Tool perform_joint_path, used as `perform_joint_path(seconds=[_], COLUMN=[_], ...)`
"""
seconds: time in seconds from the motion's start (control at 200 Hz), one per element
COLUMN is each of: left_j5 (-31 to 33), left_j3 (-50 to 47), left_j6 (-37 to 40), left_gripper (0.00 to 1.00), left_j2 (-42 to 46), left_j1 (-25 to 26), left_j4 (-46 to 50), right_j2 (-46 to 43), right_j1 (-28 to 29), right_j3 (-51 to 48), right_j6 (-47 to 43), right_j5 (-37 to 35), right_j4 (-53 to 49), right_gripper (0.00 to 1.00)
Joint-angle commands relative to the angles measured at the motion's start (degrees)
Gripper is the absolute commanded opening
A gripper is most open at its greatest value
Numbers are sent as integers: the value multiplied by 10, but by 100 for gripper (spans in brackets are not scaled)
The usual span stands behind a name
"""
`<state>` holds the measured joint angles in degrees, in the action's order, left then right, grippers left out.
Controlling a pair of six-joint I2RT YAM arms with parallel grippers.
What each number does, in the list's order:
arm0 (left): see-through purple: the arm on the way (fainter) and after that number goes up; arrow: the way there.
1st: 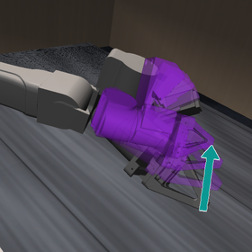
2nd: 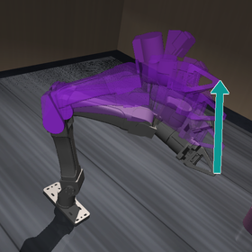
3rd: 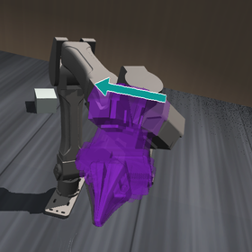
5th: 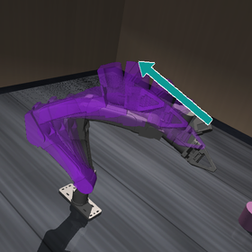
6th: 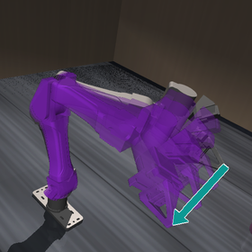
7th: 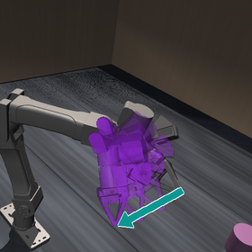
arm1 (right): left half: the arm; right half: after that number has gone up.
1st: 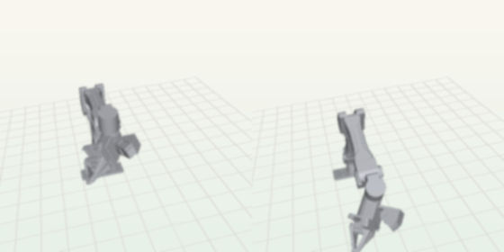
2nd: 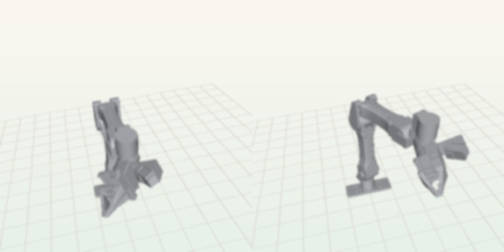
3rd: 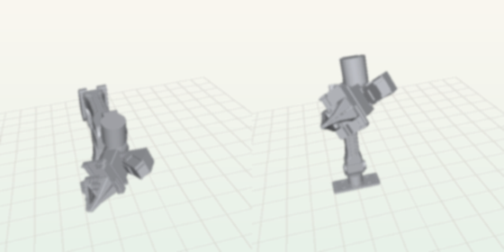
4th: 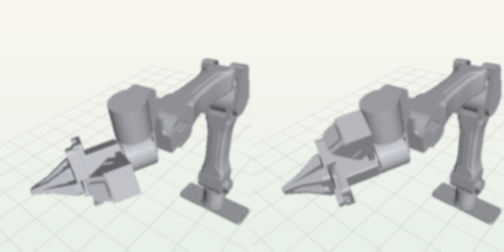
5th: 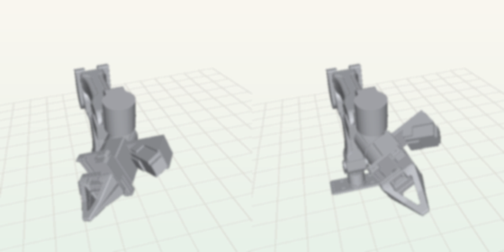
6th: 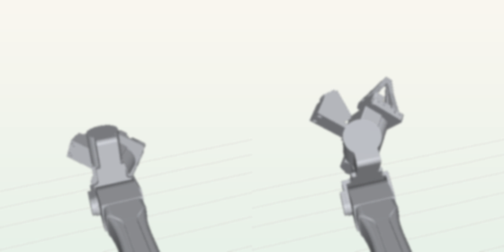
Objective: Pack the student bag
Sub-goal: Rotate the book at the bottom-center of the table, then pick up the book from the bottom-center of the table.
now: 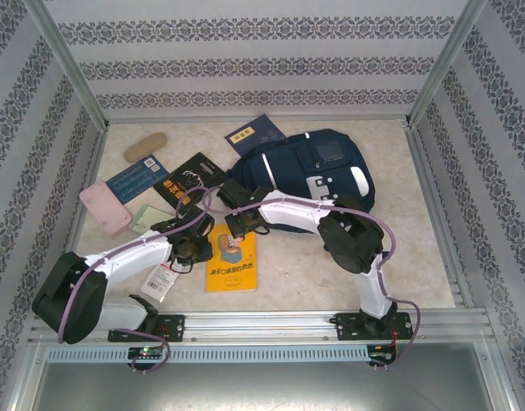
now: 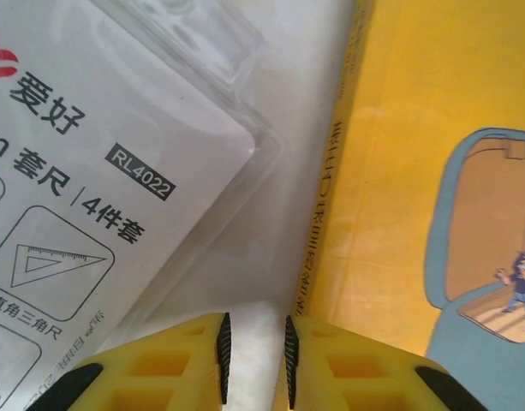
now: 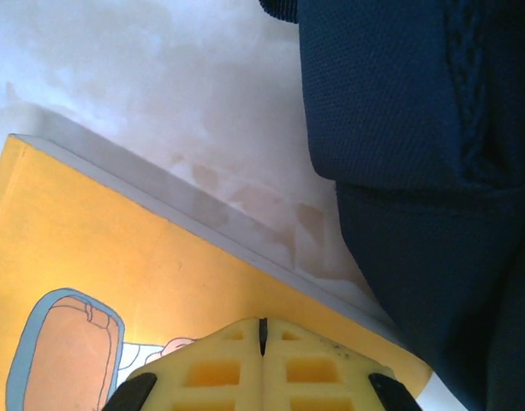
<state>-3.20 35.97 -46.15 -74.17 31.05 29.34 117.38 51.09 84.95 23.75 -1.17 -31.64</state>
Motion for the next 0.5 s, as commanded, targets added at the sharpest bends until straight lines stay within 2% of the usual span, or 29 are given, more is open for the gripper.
perform_joint_path(seconds=[0.0, 0.07, 0.23, 0.31, 0.345, 0.495], left_j5=[-15, -25, -55, -76, -86, -111], left_j3=[7, 7, -10, -29, -38, -64], left_j6=[-19, -31, -56, -64, -68, -70], left_gripper=[29, 34, 47, 55, 62, 64], left_j2=[13, 23, 65, 86, 91, 86], left_j1=[2, 2, 1, 1, 1, 1], left_j4=[17, 17, 1, -26, -41, -82], right_j2=[-58, -100, -191, -211, -214, -207], right_j1=[-4, -4, -2, -2, -1, 2], right_j3=[-22, -59, -179, -228, -244, -283], right_j6=[-1, 20, 95, 128, 140, 178], right_j5=[14, 30, 72, 93, 97, 118], right_j4=[-17, -17, 13, 34, 41, 88], right_gripper=[10, 21, 33, 36, 36, 39])
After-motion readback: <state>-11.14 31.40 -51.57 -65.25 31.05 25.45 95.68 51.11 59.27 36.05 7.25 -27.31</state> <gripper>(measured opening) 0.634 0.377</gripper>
